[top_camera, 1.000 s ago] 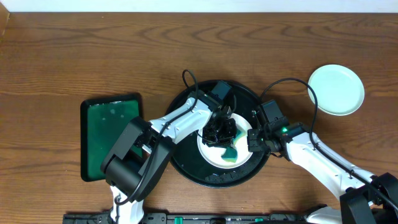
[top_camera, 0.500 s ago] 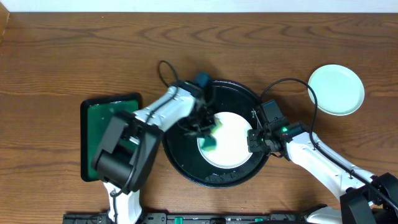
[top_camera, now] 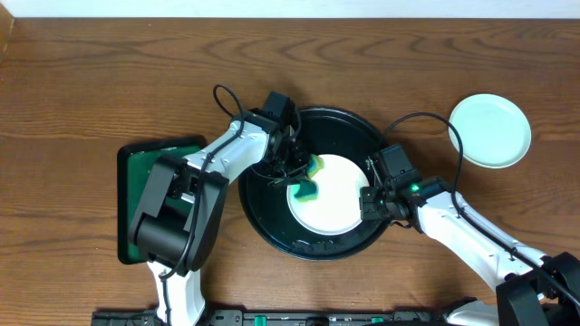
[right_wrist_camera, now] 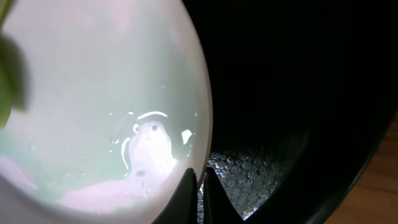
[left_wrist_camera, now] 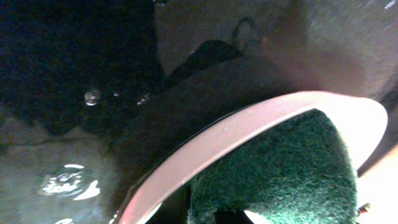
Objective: Clean dirty plates on tray and stack at the side
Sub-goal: 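Keep scrubbing the white plate with the sponge while right gripper holds its rim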
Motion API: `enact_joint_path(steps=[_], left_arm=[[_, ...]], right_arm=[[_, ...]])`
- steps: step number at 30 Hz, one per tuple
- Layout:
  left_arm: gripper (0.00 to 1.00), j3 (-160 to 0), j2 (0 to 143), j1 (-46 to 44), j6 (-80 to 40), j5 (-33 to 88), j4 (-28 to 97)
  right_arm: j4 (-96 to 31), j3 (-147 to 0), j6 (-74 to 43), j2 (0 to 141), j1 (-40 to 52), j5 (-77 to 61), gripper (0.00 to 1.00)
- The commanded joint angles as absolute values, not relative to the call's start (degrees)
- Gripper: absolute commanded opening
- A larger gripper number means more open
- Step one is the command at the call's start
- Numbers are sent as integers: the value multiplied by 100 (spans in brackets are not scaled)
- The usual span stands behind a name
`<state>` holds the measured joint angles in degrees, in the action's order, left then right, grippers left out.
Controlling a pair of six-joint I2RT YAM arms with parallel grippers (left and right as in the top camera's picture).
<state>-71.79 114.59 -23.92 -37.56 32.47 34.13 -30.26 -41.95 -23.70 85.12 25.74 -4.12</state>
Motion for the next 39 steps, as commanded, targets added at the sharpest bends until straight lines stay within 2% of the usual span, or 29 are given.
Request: enact_joint_path(steps=[1,7,12,23,27,34,39], left_arm=[[7,-7131,11692,-2423,-3911,3448,2965],[7,-7207,11692,-2742,-3979,4123,2606],[7,-7216,11692,-2976,-4204,4899,1835],[7,-7214,11751,-2718,-4661,4016,1610],[7,-7214,11913,-2552,-4722,3439,2060],[7,-7214,12186,-2279,-3959,2440,3470],[7,-7214,12171,-2001,-3804,2349,4027]], right_arm=[[-3129,-4147,-2373,8541,2550,-40,1],[-3133,-4147,-2375,8541,2550,-45,1],[-3133,-4145,-2379,8541,2550,-45,1],[-3221,-4147,-2421,8541,2550,-47,1],[-3260,-4147,-2421,8541,2550,-47,1],[-3308,-4145,-2418,8541,2550,-47,1],[-3306,-4145,-2421,8541,2550,-47,1]])
